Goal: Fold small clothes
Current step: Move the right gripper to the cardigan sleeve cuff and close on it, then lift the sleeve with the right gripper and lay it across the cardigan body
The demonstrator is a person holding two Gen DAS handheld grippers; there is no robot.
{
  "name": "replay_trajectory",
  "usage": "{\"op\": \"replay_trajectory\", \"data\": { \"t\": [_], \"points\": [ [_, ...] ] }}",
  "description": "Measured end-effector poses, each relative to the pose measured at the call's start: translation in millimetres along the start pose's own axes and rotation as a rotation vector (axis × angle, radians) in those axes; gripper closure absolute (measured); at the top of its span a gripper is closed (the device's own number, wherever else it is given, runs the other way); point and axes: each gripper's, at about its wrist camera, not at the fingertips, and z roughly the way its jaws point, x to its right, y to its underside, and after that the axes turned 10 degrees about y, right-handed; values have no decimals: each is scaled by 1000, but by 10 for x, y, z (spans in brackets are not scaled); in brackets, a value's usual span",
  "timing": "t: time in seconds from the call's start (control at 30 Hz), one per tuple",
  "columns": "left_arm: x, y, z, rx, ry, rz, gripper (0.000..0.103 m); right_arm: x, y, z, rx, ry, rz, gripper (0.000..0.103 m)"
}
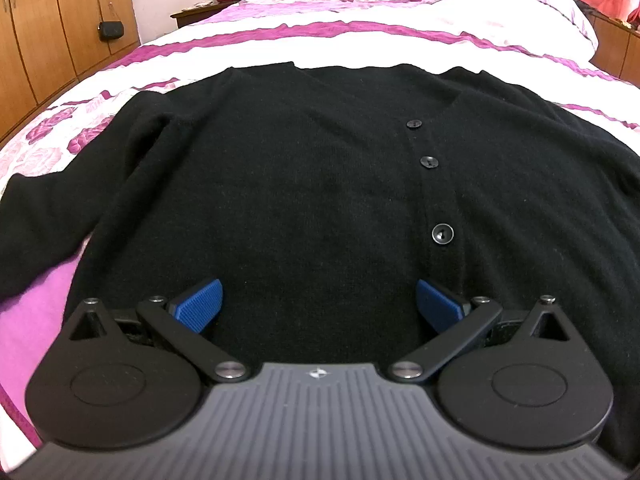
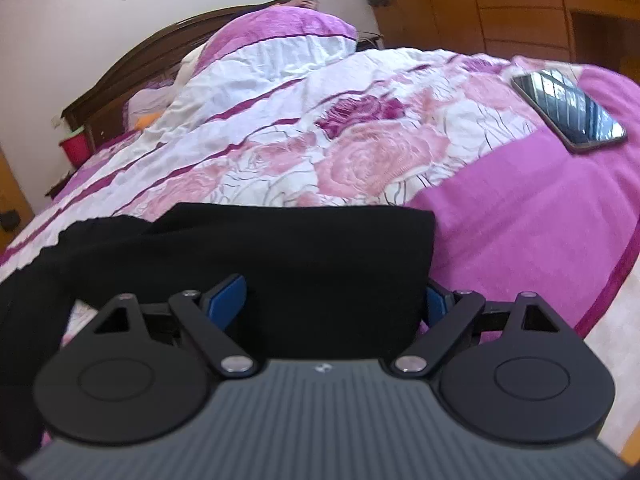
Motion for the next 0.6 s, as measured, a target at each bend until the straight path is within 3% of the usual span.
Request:
{"op": "replay_trajectory", "data": {
  "t": [0.17,0.23,0.53,0.6],
  "points": [
    [-12,3,-4,2,4,1,0,-13,8,-18,2,3,-2,14],
    [-14,3,-7,2,7,1,0,-13,-6,-45,6,17,10,21],
    [-31,6,-28,-1,17,6,0,106,-52,-190,10,22,101,60],
    [-32,7,-29,-1,18,7,0,116,-69,-218,14,10,118,78]
  ]
}}
